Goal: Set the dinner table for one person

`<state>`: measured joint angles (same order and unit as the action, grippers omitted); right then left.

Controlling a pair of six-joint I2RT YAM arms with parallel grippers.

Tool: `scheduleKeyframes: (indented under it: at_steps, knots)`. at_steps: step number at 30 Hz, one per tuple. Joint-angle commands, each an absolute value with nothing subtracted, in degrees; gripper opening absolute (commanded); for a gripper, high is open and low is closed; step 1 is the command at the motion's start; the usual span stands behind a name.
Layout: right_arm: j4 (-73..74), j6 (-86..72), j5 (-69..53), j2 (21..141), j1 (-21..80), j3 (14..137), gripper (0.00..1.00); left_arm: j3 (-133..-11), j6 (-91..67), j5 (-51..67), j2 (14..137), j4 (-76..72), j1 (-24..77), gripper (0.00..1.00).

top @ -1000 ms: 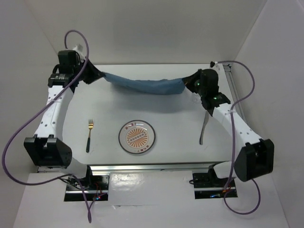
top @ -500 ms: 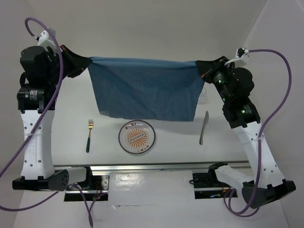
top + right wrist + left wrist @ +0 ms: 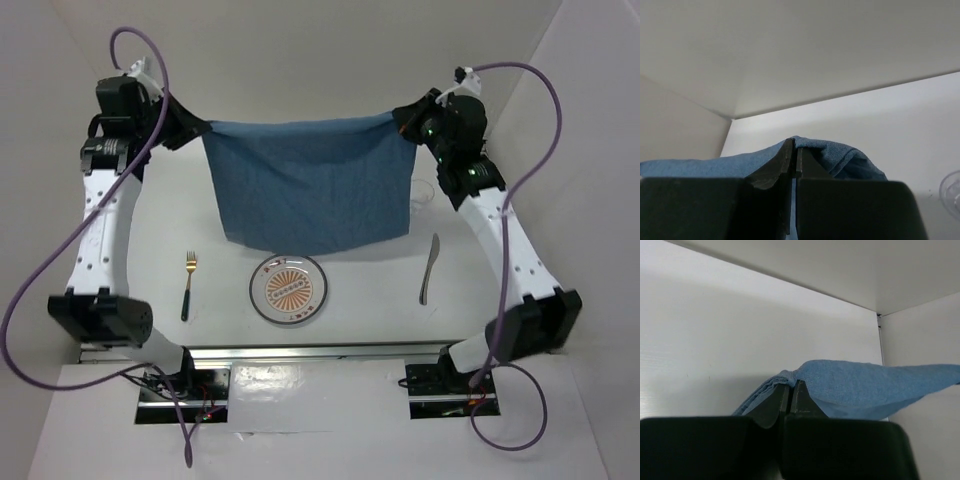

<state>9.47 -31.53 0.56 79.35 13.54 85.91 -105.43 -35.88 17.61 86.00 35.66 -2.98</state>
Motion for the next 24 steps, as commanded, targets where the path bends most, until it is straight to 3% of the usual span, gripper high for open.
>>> scheduleKeyframes:
  at_steps: [1, 6, 11, 15, 24]
  knots:
    - [1.2, -29.2, -3.2, 85.7, 10.2, 92.3, 0.00, -110.8, -34.3, 20.3, 91.7, 31.6, -3.4, 0.00]
    - [-2.7, -29.7, -7.2, 99.6, 7.9, 104.6, 0.00, -125.8, -34.9, 21.8, 104.9, 32.3, -4.0, 0.00]
    - [-3.3, -30.2, -9.8, 104.9, 6.6, 110.6, 0.00, -126.7, -36.5, 23.6, 107.5, 29.2, -6.1, 0.00]
    - [-7.5, -31.4, -10.3, 103.2, 6.6, 101.2, 0.00, -113.2, -37.0, 24.1, 104.4, 24.9, -6.6, 0.00]
    - [-12.8, -36.0, -12.0, 86.9, 6.1, 61.8, 0.00, -81.1, -35.9, 22.2, 94.9, 19.5, -7.1, 0.02]
